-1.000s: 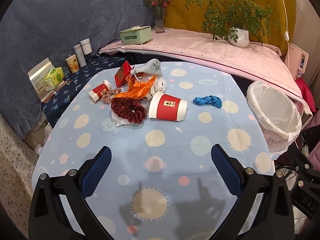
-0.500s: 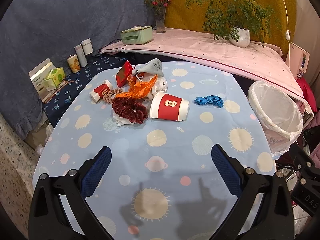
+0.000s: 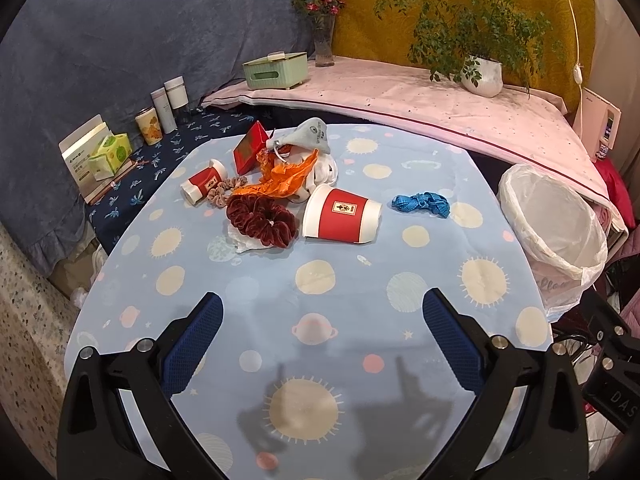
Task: Collect trash
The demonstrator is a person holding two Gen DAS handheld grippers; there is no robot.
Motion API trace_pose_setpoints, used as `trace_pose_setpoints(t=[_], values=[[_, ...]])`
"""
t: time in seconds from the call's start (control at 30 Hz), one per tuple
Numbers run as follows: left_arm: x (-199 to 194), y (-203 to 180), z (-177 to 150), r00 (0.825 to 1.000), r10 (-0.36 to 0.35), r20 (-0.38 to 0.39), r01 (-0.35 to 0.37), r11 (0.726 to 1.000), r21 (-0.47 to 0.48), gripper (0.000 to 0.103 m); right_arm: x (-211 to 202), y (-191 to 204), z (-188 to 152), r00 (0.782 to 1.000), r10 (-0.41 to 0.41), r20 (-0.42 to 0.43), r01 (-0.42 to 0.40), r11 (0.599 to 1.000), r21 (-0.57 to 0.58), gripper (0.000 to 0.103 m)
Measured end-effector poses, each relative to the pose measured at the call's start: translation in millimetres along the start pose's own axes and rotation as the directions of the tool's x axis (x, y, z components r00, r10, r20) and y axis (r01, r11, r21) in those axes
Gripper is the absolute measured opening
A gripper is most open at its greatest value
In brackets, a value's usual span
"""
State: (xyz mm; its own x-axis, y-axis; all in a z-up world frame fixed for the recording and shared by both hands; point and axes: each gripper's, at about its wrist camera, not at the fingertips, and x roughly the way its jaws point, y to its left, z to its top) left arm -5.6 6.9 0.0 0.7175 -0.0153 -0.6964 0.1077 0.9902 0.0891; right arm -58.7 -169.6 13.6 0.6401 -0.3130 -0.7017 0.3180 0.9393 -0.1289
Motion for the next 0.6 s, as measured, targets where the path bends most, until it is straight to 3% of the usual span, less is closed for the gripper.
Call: trace_pose_setpoints(t=[0.6], values=[[-1.4, -1.6, 3.1, 1.000, -0.016, 0.013, 0.016, 1.000, 0.003, 0.095, 1.0, -2.5, 2.9, 1.000, -0.014, 0.006, 0.014, 1.000, 0.003, 0.096]])
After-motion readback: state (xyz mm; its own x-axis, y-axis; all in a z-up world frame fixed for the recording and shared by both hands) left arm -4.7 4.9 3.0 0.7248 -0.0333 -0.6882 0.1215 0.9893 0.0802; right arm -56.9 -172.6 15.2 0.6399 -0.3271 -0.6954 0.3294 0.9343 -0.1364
